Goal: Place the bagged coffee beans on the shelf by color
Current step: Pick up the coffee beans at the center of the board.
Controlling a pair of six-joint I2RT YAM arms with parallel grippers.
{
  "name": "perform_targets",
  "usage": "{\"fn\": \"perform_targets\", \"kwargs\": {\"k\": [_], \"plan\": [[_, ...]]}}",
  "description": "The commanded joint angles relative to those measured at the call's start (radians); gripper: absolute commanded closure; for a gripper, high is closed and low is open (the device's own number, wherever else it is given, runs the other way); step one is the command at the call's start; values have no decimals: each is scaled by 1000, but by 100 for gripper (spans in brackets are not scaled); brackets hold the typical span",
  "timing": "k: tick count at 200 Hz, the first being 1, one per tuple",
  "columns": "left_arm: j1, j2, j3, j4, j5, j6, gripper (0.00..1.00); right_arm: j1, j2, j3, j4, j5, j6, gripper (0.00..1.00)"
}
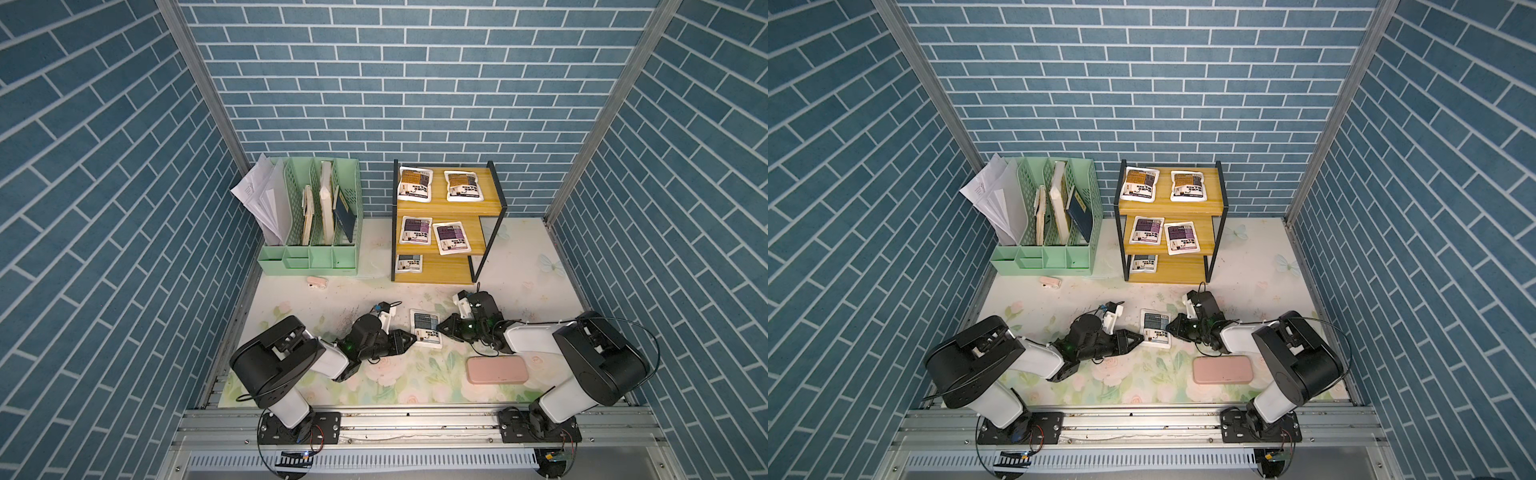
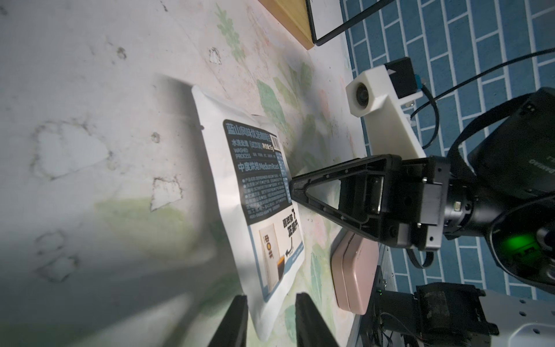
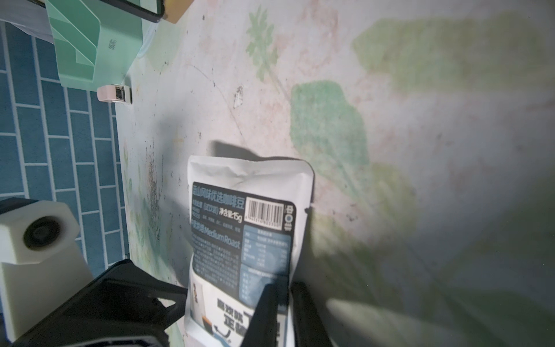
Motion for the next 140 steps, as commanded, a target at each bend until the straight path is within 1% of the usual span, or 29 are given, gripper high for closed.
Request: {"fn": "perform_targets", "kwargs": {"k": [1,40,94,117,132,136,140], "plan": [[4,1,-3,52,6,4,74,22,67,-48,-146,-1,-5,84],[4,13,5,76,16,3,76,24,83,-70,-64,-37,34,84],[6,32,29,80,18,17,81,26,81,-72,-67,-38,35,84],[7,31,37,72,19,27,89,26,80,-72,-72,-33,35,84],[8,27,37,68,21,34,97,26,68,-69,-84,-19,33,84],[10,26,37,64,22,36,100,26,60,-69,-89,-11,33,83],[11,24,39,59,21,39,100,26,50,-68,-93,-2,33,82]]}}
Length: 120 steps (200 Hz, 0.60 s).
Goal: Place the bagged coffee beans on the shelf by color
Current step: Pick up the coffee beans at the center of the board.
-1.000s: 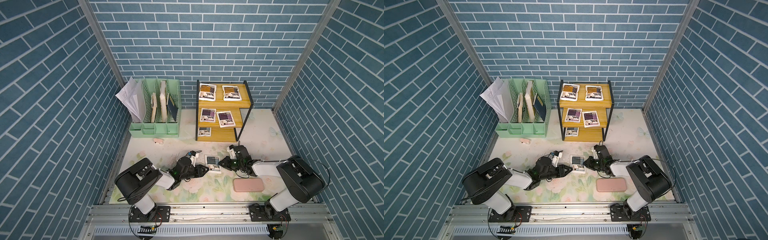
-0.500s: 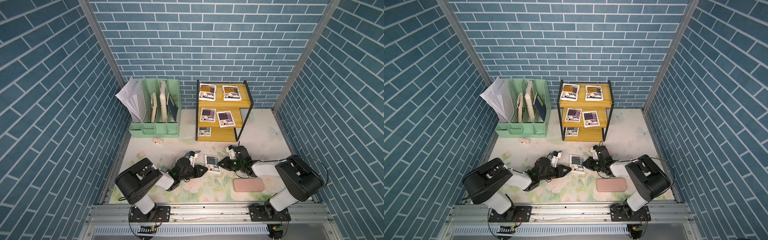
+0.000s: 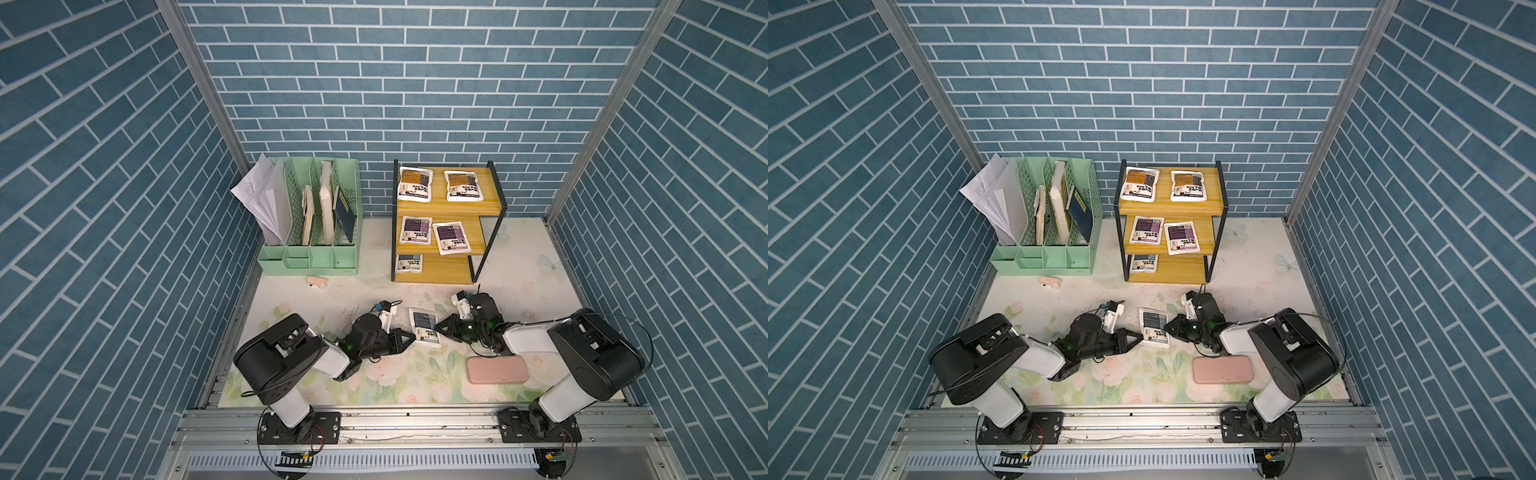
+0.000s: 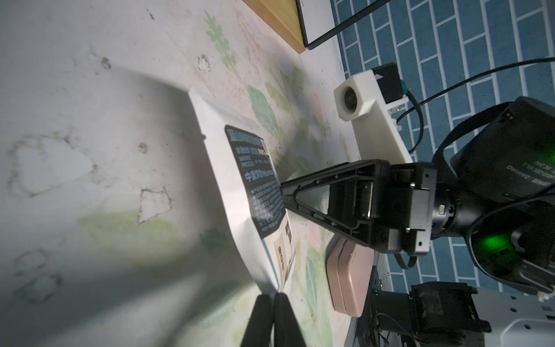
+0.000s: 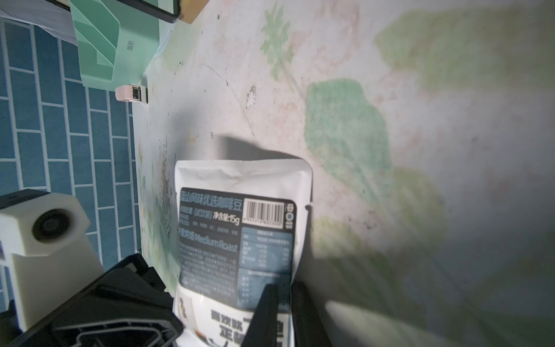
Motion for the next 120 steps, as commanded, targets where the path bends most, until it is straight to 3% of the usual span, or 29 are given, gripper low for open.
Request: {"fn": "perform_targets", "kwargs": {"k": [1,50,91,120], "plan": [[6,-2,27,17,4,27,100,24,19,-42,-193,29,14,81],[24,-55,16,20,17,19,100,25,-280,-20,-337,243,-59,56],[25,-120,26,41,-2,79,100,29,-505,46,-496,300,-281,52],[24,-91,53,105,0,76,100,47,-621,114,-612,366,-388,44]]}}
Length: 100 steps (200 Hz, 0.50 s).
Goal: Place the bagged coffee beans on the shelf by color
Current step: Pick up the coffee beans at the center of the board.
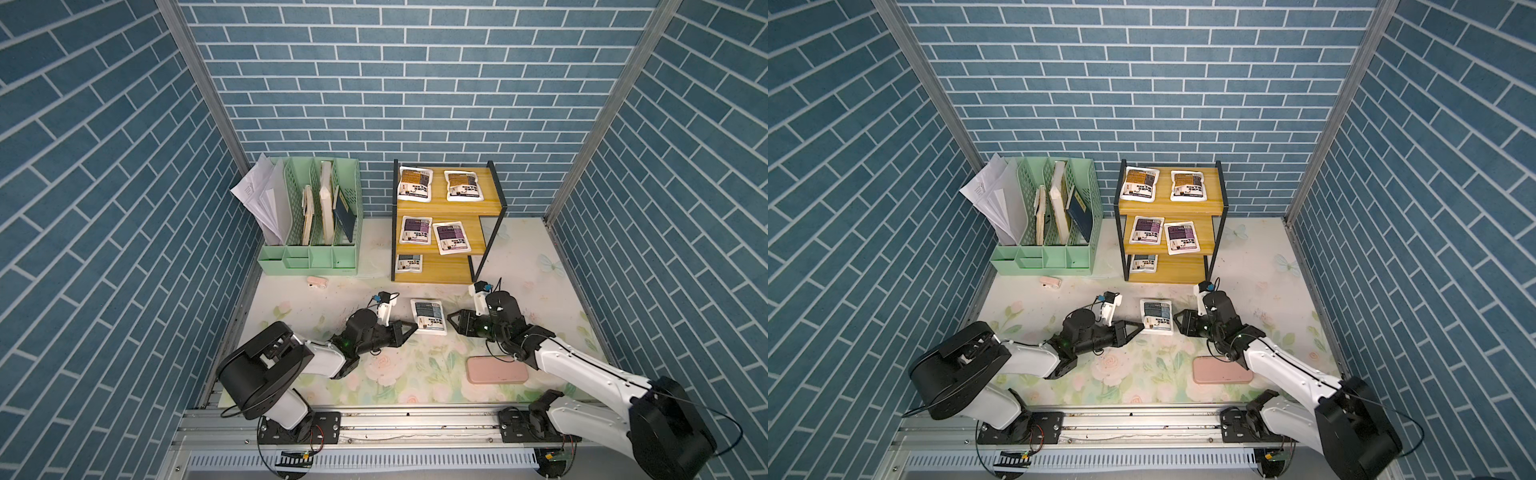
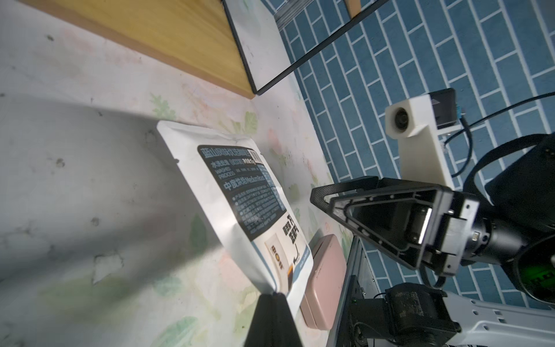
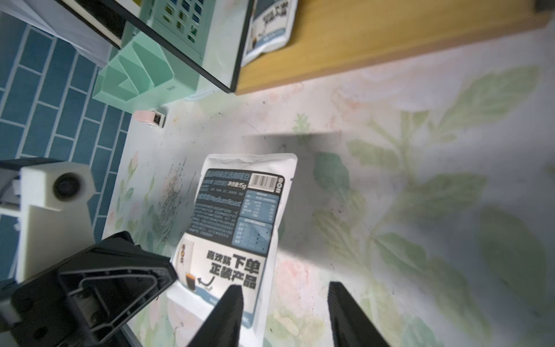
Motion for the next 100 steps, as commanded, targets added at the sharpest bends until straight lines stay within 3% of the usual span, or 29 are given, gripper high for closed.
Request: {"fn": "perform_targets", "kwargs": {"k": [1,46,47,51,54,77,100], "plan": [[4,18,37,74,-3,28,100,18,-68,67,-152,92,-159,44],[5,127,153,100,-11,66,100,58,-153,167,-239,299,-292,28],[4,129,156,98,-12,68,100,58,-154,169,-241,302,-292,27],[4,138,168,94,-16,74,100,57,-160,181,-247,320,-292,5],[4,145,170,93,-17,78,100,57,-165,187,-249,328,-292,1],[5,209,263,78,-20,110,100,58,-219,238,-262,371,-288,0],[6,276,343,59,-27,153,100,59,-320,218,-210,304,-335,0]]}}
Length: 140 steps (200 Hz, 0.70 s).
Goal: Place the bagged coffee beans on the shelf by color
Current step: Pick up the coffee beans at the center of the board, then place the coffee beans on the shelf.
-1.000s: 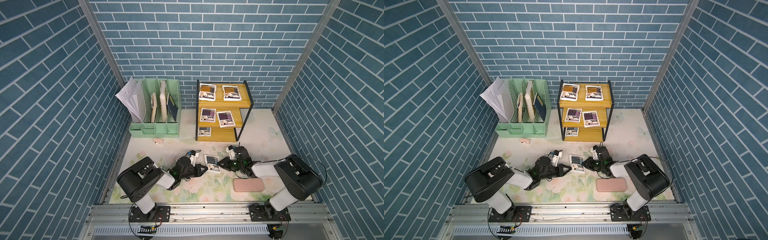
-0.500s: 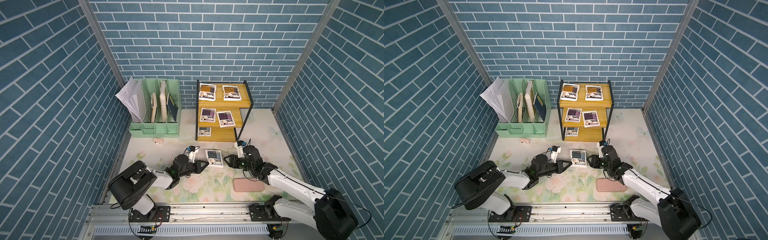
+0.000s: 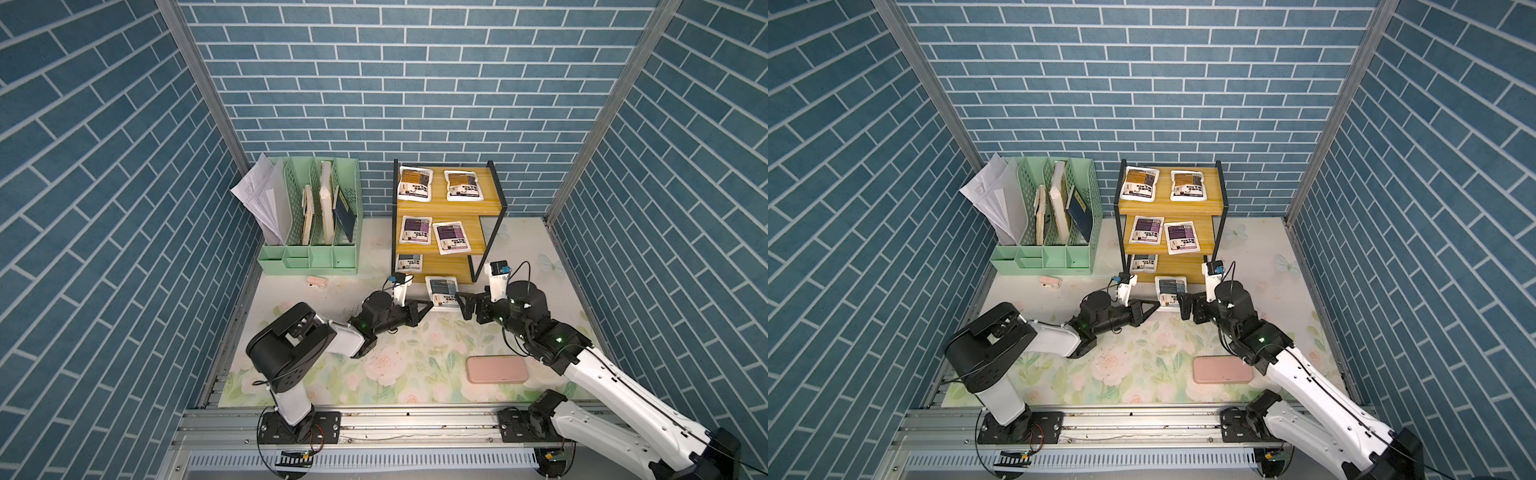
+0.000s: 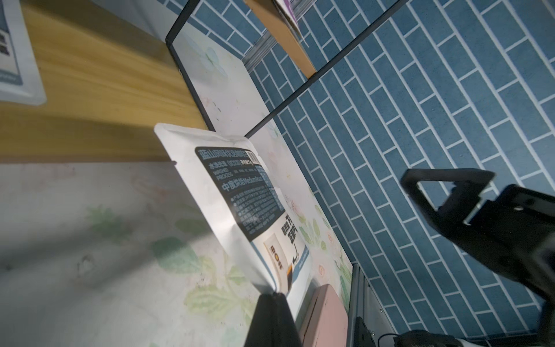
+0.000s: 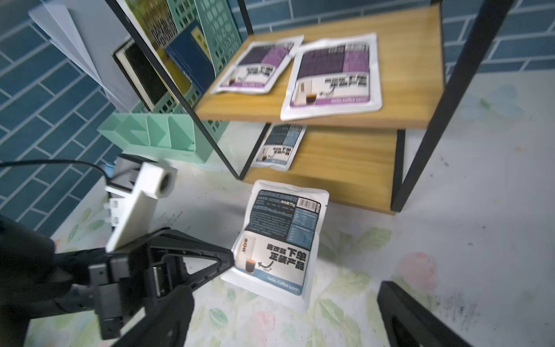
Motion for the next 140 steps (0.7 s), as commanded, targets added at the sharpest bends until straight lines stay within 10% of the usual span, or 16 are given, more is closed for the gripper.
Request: {"fn": "perform_targets", "kwargs": {"k": [1,74,140], "plan": [[6,58,68,2,-12,76,100,6,-97,-1,10,-1,-85,0],[15,236,234,-61,-19,134,100,31,-162,-55,20,-197,-515,0],[39,335,330,-93,-35,199,100,30,-288,-136,203,-224,-534,0]]}}
